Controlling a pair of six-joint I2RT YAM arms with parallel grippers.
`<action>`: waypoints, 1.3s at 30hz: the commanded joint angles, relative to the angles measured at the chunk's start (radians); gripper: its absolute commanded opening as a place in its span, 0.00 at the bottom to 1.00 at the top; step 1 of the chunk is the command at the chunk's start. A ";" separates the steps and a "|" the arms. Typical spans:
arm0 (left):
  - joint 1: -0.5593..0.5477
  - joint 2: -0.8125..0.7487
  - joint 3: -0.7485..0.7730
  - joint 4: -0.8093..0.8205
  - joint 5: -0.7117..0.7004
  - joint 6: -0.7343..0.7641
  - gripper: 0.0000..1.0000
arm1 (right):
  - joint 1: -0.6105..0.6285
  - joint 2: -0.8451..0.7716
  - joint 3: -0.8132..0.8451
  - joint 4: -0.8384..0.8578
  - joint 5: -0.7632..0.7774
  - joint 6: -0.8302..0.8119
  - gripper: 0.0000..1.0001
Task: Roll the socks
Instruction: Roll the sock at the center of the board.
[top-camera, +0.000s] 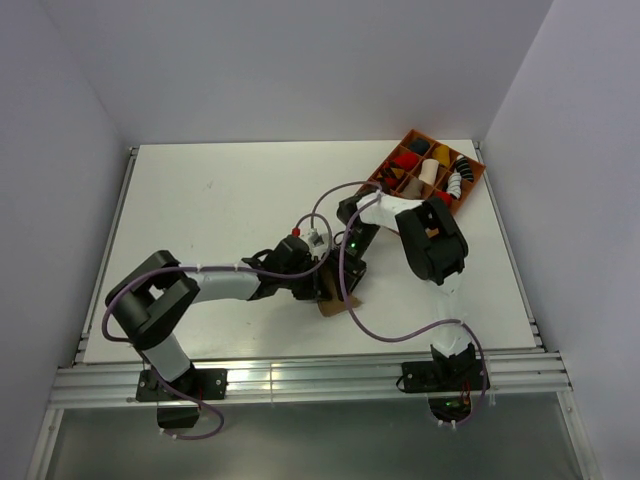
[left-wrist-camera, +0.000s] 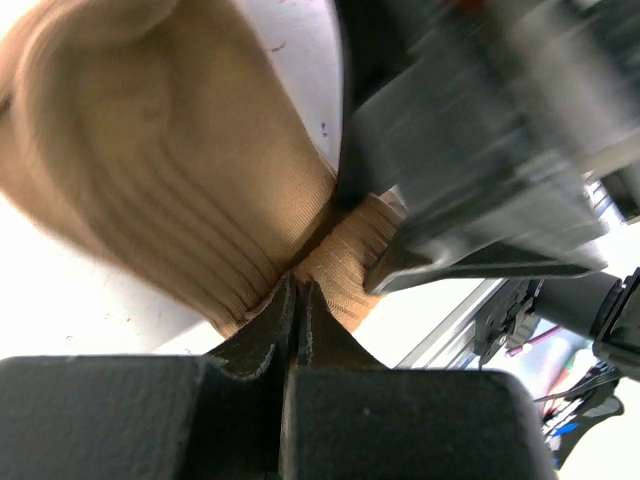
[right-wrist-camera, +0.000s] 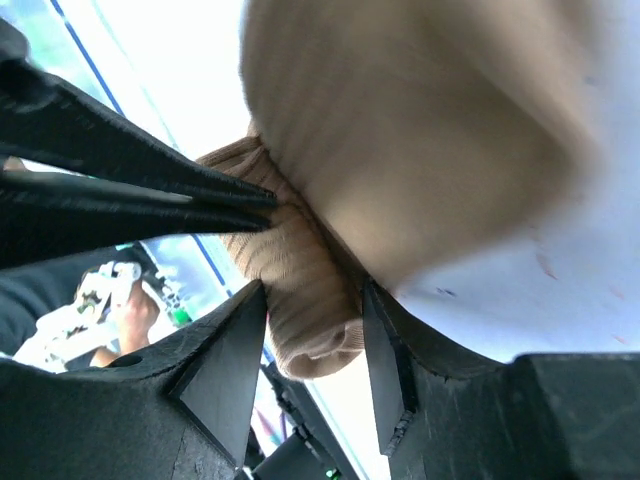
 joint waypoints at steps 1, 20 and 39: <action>-0.020 0.045 0.002 -0.101 -0.004 -0.055 0.01 | -0.041 -0.036 -0.003 0.187 0.087 -0.030 0.51; -0.020 0.094 0.010 -0.052 -0.007 -0.034 0.00 | -0.072 -0.128 -0.087 0.245 0.081 -0.008 0.50; -0.025 0.119 -0.215 0.290 0.025 0.102 0.00 | -0.214 -0.381 -0.205 0.429 0.015 0.075 0.50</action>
